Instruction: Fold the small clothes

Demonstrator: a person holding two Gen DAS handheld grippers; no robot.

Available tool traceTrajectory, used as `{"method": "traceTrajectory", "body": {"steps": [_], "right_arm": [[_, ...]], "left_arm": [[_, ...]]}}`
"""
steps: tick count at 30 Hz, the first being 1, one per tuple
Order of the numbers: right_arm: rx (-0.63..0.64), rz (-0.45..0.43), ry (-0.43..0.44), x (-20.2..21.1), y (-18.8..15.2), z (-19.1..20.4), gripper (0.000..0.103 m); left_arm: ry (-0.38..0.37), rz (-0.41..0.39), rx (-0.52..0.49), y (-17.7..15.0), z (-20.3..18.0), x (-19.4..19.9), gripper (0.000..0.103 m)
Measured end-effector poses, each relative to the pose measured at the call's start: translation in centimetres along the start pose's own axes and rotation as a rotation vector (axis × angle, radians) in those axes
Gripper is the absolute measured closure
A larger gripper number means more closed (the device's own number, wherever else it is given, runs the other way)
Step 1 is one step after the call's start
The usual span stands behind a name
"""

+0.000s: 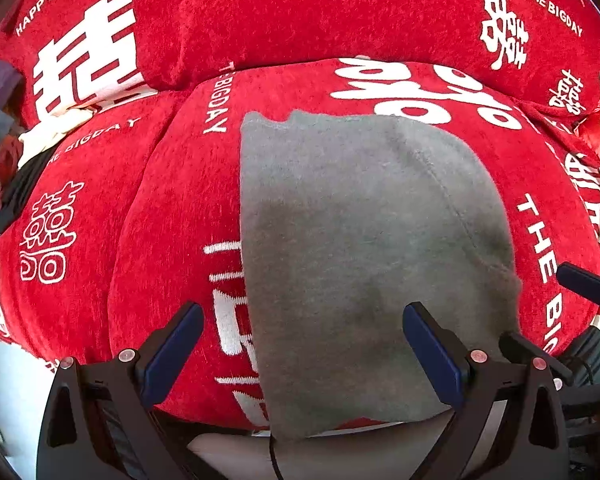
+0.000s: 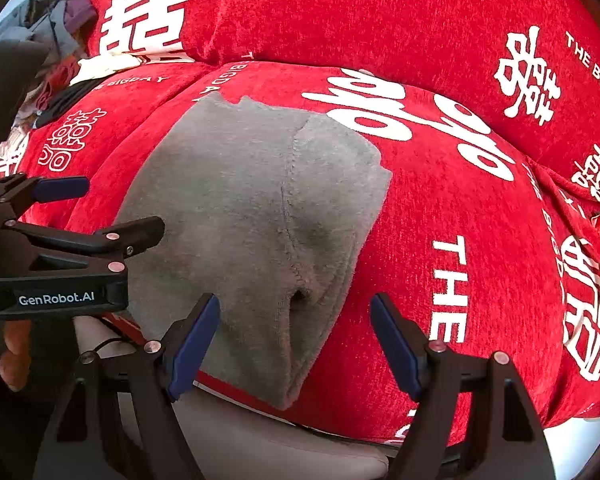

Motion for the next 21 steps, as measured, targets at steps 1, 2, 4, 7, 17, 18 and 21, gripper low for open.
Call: {"method": "traceTrajectory", "body": {"steps": [1,2,4,7,17,18,21], "right_arm": [[0.000,0.002,0.001,-0.1,0.0,0.0,0.023],[-0.001,0.005,0.001,-0.1,0.0,0.0,0.023],[-0.003,0.010,0.002,-0.3,0.0,-0.1,0.023],[-0.007,0.015,0.001,-0.4,0.0,-0.1,0.023],[0.002,0.019,-0.005,-0.4,0.0,0.3,0.023],[0.003,0.019,-0.006,-0.4,0.0,0.4,0.023],[0.005,0.017,-0.007,-0.3,0.0,0.5,0.023]], "left_arm": [[0.001,0.001,0.003,0.0,0.0,0.0,0.003],[-0.001,0.001,0.007,-0.1,0.1,0.0,0.003],[-0.009,0.004,0.020,-0.2,0.3,-0.1,0.003],[0.010,0.007,0.033,-0.4,0.6,-0.1,0.003],[-0.010,-0.017,0.050,-0.4,0.9,0.3,0.003],[-0.005,-0.017,0.049,-0.4,0.9,0.4,0.003],[-0.004,-0.020,0.049,-0.5,0.9,0.5,0.003]]}}
Point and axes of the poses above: each gripper's, at about its wrist camera, not at the fingertips, and x roughly against the way its jaws point, z to its left, y to its top, the point moved 3 cm from there along -x, roughly the way its jaws point, and after that the axes turned 11 degrees about -y, right-handed, at the moved point
